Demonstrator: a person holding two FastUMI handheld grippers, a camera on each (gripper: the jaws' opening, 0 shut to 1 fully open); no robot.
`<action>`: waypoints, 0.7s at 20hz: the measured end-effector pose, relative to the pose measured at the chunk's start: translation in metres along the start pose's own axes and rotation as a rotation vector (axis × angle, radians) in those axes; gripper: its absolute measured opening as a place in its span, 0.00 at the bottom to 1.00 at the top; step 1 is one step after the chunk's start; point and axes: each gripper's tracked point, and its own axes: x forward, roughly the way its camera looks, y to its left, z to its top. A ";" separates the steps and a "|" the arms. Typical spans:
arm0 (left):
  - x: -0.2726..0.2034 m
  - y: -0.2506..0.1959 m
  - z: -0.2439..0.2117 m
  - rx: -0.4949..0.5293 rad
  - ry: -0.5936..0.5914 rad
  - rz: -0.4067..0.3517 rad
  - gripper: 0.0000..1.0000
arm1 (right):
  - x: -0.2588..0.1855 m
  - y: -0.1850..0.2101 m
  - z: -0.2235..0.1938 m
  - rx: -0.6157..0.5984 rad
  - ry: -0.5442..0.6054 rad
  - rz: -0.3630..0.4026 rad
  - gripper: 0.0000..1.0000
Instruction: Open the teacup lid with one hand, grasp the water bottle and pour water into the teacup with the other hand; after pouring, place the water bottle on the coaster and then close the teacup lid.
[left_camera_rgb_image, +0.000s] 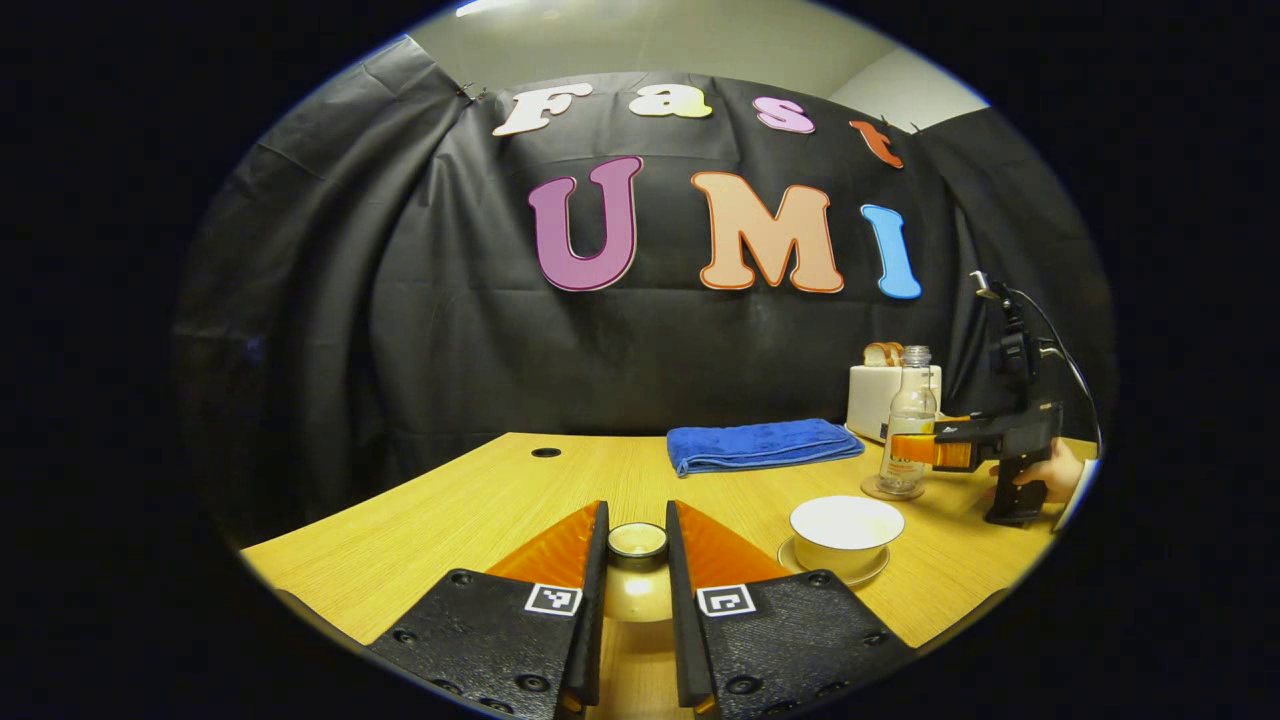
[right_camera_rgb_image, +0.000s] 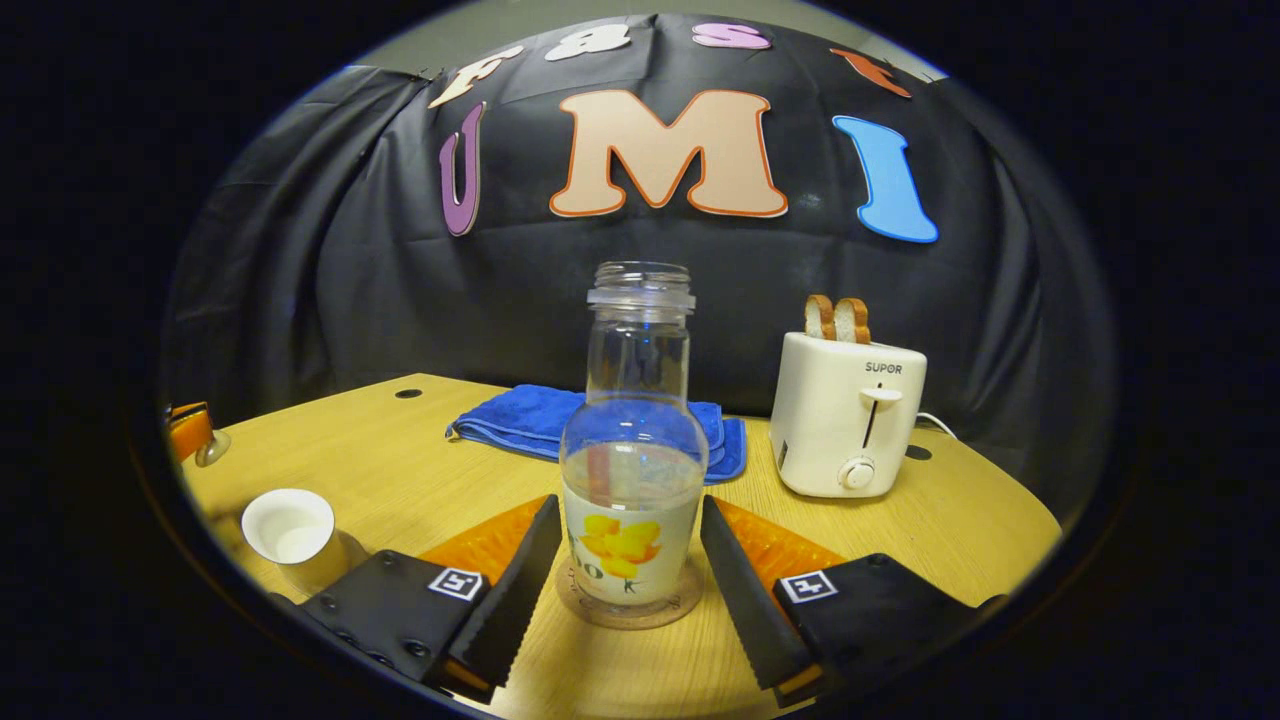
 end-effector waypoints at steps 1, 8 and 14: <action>0.002 -0.003 0.000 0.001 0.000 -0.003 0.27 | -0.004 -0.001 0.001 0.013 -0.012 -0.001 0.91; 0.030 -0.058 -0.001 0.003 0.004 -0.094 0.27 | -0.043 -0.003 0.008 0.046 -0.097 0.026 0.92; 0.040 -0.095 -0.001 0.000 0.004 -0.178 0.28 | -0.080 -0.006 0.015 0.051 -0.180 0.048 0.96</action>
